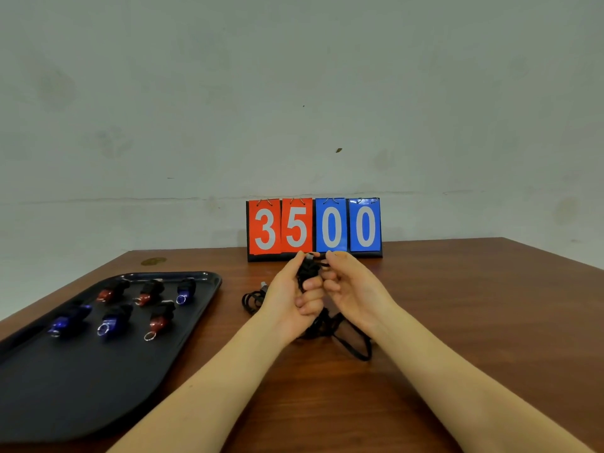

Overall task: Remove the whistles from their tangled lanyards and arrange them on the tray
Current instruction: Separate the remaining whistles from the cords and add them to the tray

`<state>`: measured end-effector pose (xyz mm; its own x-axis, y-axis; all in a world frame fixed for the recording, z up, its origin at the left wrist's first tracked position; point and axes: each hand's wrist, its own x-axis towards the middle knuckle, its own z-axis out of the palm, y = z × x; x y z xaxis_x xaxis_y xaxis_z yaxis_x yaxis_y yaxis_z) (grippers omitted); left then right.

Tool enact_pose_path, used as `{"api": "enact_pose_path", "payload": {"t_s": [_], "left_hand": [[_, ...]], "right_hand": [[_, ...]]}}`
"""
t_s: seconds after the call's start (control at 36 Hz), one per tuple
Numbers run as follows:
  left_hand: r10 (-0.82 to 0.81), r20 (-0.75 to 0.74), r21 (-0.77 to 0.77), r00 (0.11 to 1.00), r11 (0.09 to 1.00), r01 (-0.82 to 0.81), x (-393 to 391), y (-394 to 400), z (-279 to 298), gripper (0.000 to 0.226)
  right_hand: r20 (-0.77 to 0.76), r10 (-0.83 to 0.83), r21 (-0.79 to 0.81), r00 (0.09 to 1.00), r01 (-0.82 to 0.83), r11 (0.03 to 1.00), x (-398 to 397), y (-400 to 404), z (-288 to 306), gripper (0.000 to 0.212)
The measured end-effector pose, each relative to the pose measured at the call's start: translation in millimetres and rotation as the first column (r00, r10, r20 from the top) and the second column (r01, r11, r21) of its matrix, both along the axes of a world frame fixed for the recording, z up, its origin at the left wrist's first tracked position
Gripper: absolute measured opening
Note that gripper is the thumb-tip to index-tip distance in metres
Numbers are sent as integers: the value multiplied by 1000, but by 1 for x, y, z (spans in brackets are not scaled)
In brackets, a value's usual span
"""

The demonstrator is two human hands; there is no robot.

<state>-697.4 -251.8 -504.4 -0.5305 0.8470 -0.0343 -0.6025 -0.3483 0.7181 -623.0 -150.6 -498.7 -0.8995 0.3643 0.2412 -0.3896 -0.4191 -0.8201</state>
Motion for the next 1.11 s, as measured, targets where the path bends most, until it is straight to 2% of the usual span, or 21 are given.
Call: {"api": "enact_pose_path", "payload": {"t_s": [0.06,0.11,0.19,0.25,0.33,0.42,0.47,0.53,0.61,0.75,0.92,1.03,1.11], "left_hand": [[-13,29,8,999,1000,12,-1,-1,2,51],[-17,45,11,999,1000,16,-1,-4,3,45],[-24,39,10,999,1000,24,-2,-9,2,39],[-45,23,14,999,999,45,-3,-12,1,37],[-86,24,28,996,996,86,-3,-13,1,32],[-69,19,-4,997,998,69,-2,-10,2,26],[-39,-20,-37,999,999,38,-1,-9,3,26],[5,-121,-71,993,997,-13,-1,-9,3,29],[77,-271,-108,960,988,-110,-3,-7,2,34],[150,-510,-219,847,930,-296,-6,-4,0,39],[142,-583,-233,800,914,-333,-6,-5,1,32],[153,-677,-195,720,906,-377,-10,-6,-1,30],[191,-690,-158,698,901,-403,-12,-8,-1,31]], "right_hand": [[7,-43,95,999,43,995,-1,0,0,11],[28,-167,296,985,152,943,-1,0,1,9],[-6,-395,628,919,311,713,-2,-1,2,9],[-73,-500,762,863,372,531,-4,0,1,10],[-208,-551,808,808,460,369,-2,1,-1,16],[-373,-536,853,757,507,122,3,5,-4,16],[-439,-506,858,743,513,9,5,10,-4,15],[-457,-492,856,741,517,-17,6,13,-3,15],[-442,-484,852,756,522,37,8,12,-3,13],[-419,-452,862,787,501,74,7,11,-5,13],[-430,-420,867,799,495,53,8,13,-5,15],[-414,-383,890,826,456,20,6,14,-7,16],[-381,-403,893,832,444,74,6,13,-7,20]]}}
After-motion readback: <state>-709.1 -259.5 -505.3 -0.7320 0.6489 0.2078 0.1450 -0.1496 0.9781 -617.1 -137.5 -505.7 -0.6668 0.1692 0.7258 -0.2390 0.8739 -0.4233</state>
